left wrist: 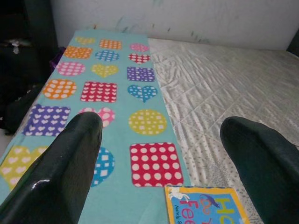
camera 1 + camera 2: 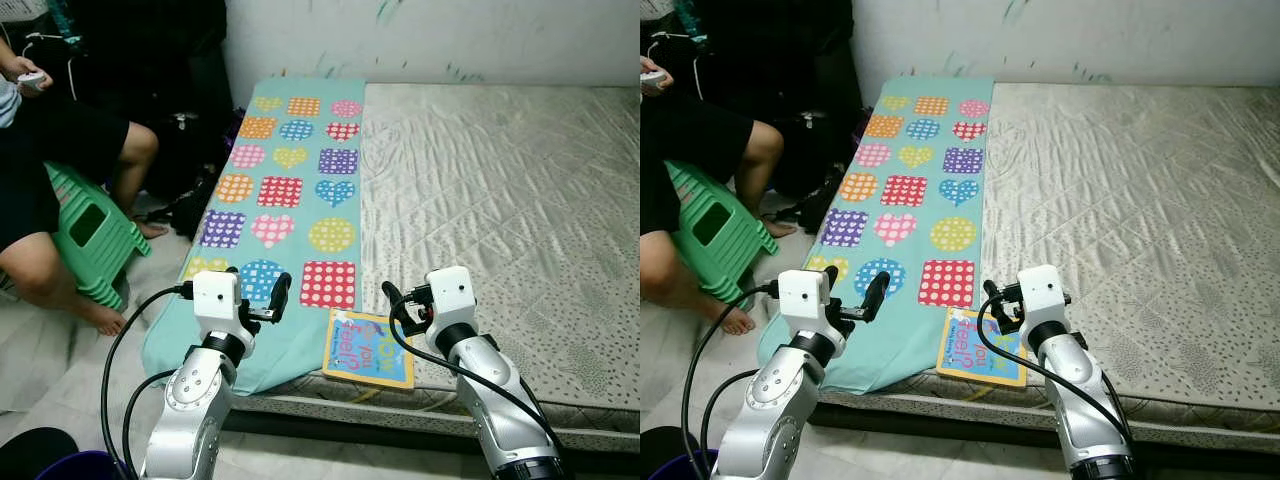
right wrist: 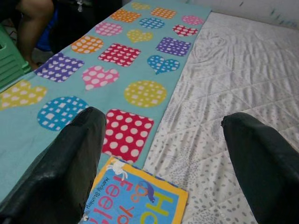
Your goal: Clean up the room
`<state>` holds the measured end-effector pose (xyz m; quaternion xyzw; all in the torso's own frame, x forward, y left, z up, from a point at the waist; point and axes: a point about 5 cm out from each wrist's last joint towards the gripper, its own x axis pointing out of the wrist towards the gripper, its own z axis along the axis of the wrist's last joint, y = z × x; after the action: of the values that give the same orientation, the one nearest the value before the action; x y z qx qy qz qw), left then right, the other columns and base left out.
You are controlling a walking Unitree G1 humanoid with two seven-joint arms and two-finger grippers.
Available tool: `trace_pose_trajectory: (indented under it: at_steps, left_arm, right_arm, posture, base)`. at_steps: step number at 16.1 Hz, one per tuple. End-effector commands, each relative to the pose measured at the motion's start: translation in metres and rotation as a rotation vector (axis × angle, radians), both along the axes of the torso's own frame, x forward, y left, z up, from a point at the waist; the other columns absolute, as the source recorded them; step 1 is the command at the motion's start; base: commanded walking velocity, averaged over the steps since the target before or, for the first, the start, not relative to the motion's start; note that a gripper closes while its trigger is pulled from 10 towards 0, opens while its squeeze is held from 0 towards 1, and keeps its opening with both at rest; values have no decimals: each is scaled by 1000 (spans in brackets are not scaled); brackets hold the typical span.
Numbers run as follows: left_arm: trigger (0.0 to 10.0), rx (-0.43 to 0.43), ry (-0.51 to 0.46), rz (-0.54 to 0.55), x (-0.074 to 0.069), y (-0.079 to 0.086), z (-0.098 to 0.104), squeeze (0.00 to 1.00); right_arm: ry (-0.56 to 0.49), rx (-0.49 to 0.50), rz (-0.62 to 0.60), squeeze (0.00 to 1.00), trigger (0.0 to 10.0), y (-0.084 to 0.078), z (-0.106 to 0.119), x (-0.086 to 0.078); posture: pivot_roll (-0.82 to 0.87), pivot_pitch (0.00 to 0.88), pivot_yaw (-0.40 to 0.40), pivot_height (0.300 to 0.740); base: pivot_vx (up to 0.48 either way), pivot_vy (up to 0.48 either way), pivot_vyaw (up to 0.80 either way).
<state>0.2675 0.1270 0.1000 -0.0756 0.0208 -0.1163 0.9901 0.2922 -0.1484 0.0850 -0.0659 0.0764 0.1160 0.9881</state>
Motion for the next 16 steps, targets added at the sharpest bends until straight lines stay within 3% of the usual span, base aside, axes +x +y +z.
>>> trace_pose_trajectory:
  at_steps: [1, 16]
  left_arm:
    - [10000, 9, 19, 10, 0, 3, -3, 0]
    - [10000, 1, 24, 24, 1, 3, -3, 0]
  right_arm:
    - [38, 7, -11, 0, 10000, -1, -7, -2]
    - [34, -7, -30, 0, 10000, -4, -7, -2]
  posture:
    - [-140, 69, 51, 740]
    - [-143, 72, 55, 740]
  base:
    - [0, 0, -800]
    - [0, 0, -800]
